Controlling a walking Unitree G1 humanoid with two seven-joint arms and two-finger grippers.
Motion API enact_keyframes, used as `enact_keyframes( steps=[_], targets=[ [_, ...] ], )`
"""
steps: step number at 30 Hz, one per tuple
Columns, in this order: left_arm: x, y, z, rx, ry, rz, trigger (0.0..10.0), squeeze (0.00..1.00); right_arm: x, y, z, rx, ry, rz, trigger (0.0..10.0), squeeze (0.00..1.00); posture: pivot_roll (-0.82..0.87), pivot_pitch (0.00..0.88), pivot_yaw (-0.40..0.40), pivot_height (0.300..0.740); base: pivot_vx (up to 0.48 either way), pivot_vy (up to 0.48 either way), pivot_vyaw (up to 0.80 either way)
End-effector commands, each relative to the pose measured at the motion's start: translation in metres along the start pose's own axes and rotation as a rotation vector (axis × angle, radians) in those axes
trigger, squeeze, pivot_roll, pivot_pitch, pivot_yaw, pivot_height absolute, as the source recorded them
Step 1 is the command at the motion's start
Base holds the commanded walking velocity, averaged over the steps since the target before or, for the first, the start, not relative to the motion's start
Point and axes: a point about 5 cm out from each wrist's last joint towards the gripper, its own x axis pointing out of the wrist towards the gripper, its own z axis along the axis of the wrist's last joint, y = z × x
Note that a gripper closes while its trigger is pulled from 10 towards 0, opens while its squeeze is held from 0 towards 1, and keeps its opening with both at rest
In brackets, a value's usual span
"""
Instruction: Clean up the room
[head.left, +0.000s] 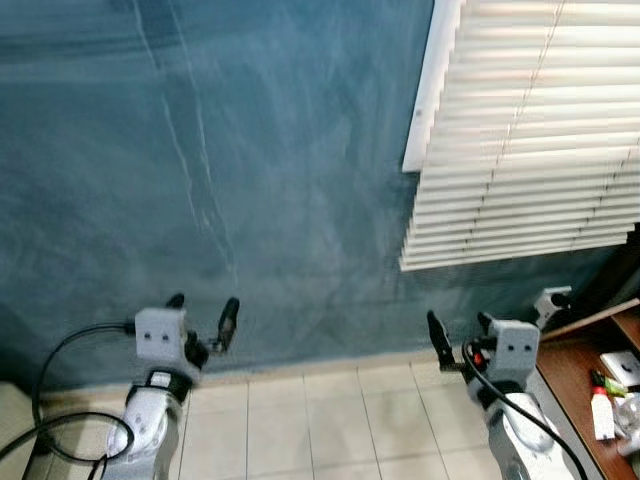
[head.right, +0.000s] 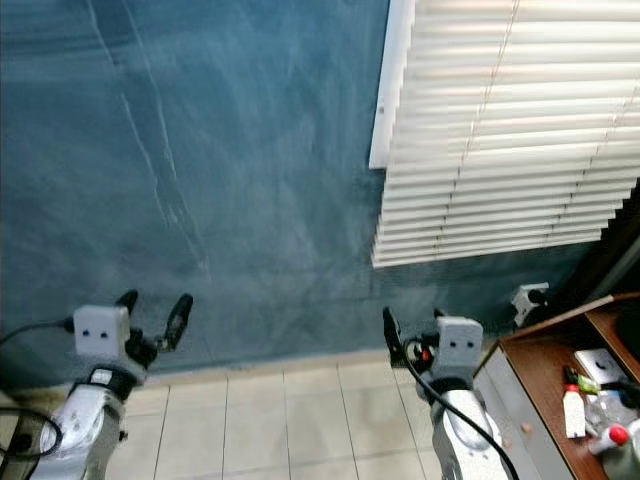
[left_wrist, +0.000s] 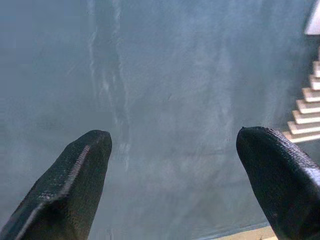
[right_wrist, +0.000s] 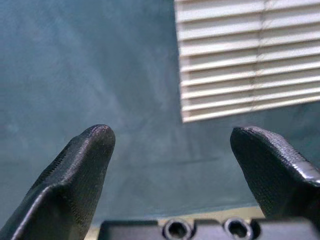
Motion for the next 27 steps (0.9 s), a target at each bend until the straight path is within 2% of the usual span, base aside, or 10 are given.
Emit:
enact_keyframes(
  steps=[1,5,6,9,11,21,27],
  targets=[
    [0.004,0.003,-0.002,0.022,0.032,0.033,10.0,0.0,0.008,0.015,0.002,0.022,0.004,0.06,10.0,0.0,-0.07,0.0,0.018,0.74,0.0,0.0,0.64],
    [0.01,0.005,-0.002,0.034,0.044,0.055,10.0,0.0,0.016,0.022,0.004,0.042,0.008,0.089,10.0,0.0,-0.07,0.0,0.022,0.74,0.0,0.0,0.6],
    [0.012,0.006,-0.005,0.034,0.073,0.071,10.0,0.0,0.022,0.028,0.002,0.059,0.022,0.116,10.0,0.0,-0.07,0.0,0.028,0.74,0.0,-0.48,0.6],
    [0.014,0.004,-0.01,0.031,0.11,0.062,10.0,0.0,0.024,0.032,0.001,0.06,0.031,0.124,10.0,0.0,-0.08,0.0,0.036,0.74,0.0,-0.361,0.56],
    [0.016,0.001,-0.013,0.007,0.13,0.048,10.0,0.0,0.022,0.033,-0.003,0.058,0.051,0.138,10.0,0.0,-0.08,0.0,0.042,0.74,0.0,0.0,0.54],
    [0.016,-0.001,-0.015,0.006,0.145,0.059,10.0,0.0,0.022,0.027,-0.005,0.037,0.066,0.118,10.0,0.0,-0.09,0.0,0.047,0.74,0.0,0.0,0.57],
    [0.019,-0.006,-0.014,0.023,0.146,0.051,10.0,0.0,0.025,0.024,-0.005,0.05,0.069,0.112,10.0,0.0,-0.09,0.0,0.052,0.74,0.0,0.365,0.59]
  ],
)
